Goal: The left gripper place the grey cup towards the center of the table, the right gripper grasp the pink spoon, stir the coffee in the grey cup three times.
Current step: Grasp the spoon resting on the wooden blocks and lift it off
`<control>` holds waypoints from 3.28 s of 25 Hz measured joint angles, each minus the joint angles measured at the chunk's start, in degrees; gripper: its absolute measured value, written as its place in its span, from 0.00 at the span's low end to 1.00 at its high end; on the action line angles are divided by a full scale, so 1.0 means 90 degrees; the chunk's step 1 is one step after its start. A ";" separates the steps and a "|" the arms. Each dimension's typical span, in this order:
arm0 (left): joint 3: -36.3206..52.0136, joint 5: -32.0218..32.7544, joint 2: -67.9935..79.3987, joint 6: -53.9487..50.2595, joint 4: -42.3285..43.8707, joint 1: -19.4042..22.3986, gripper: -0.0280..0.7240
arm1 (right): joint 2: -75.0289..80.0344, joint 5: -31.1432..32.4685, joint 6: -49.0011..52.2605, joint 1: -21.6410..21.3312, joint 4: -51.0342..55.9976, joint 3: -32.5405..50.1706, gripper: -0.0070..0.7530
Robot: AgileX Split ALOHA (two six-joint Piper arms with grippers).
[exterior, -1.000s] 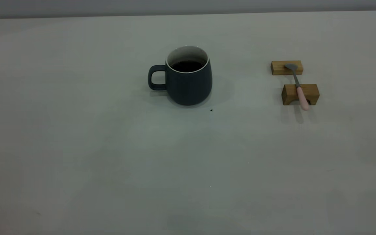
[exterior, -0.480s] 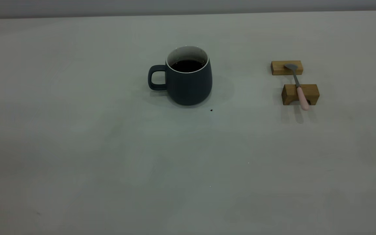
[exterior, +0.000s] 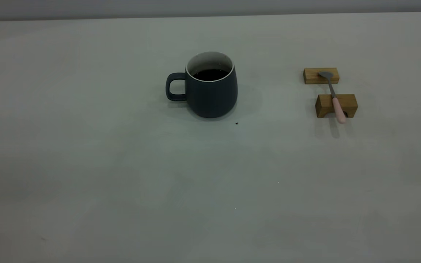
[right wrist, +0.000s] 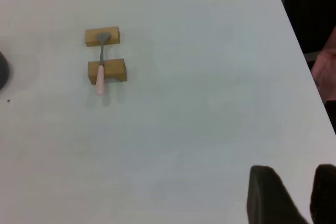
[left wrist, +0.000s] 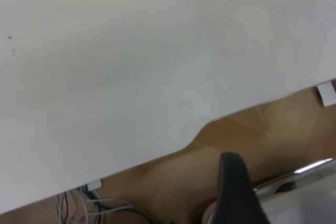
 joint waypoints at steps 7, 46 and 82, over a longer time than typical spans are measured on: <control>0.0000 0.0000 0.0000 0.0000 -0.0015 0.0792 0.74 | 0.0000 0.0000 0.0000 0.0000 0.0000 0.0000 0.33; 0.0000 0.0058 -0.1620 0.0000 -0.0042 0.2393 0.74 | 0.8004 -0.3291 -0.3520 0.0150 0.3834 -0.1231 0.72; 0.0000 0.0058 -0.1620 0.0000 -0.0042 0.2393 0.74 | 1.4641 -0.3372 -0.1965 0.1034 0.3062 -0.5384 0.79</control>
